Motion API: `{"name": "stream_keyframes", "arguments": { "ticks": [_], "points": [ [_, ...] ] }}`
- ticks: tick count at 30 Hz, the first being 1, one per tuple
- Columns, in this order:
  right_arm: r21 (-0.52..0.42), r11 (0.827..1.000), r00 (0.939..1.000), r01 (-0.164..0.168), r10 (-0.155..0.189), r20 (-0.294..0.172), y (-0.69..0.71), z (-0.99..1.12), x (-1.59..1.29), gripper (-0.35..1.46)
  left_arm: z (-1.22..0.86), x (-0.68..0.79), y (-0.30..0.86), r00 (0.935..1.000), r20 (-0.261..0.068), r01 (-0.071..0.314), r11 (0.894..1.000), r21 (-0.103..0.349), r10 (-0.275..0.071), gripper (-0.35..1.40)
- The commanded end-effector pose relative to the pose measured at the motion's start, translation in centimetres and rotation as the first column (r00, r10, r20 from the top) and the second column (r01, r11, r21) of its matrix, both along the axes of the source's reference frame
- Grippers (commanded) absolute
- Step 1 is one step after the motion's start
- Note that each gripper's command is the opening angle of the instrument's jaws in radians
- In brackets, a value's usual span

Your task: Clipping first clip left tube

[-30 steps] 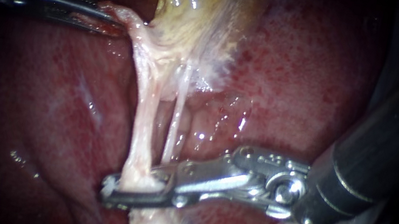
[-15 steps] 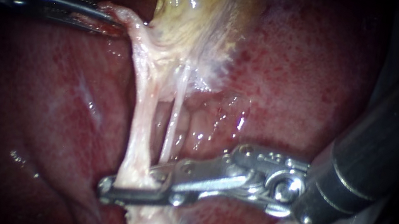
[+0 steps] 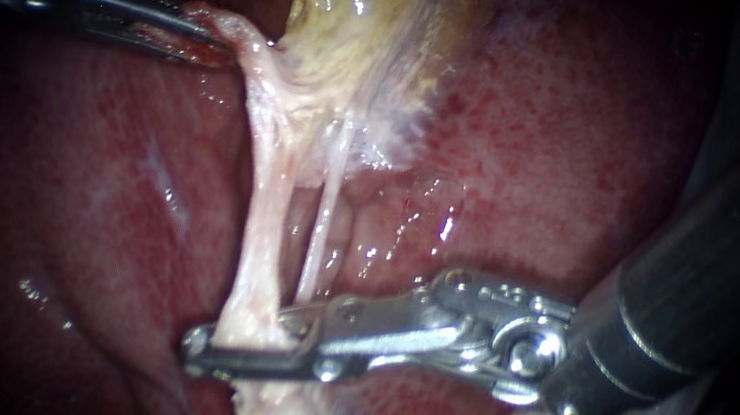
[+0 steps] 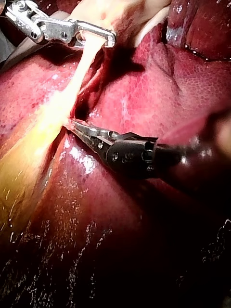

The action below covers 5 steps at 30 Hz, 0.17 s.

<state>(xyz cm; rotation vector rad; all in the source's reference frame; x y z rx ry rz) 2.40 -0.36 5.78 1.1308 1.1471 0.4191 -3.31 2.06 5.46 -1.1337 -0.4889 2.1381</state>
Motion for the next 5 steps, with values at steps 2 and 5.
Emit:
{"name": "stream_keyframes", "arguments": {
  "ticks": [2, 5],
  "points": [
    [-0.001, 1.0, 1.0, 0.0, 0.0, 0.0, 0.0, 0.01, 0.0, -0.35, 0.01, 0.0, 0.0, 1.0, 0.0, 0.0, 1.0, 0.0, 0.0, -0.35],
    [-0.001, 1.0, 1.0, 0.0, 0.0, 0.0, 0.0, 0.01, 0.0, -0.35, 0.01, 0.0, 0.01, 1.0, 0.0, 0.0, 1.0, 0.0, 0.0, -0.35]
  ]
}}
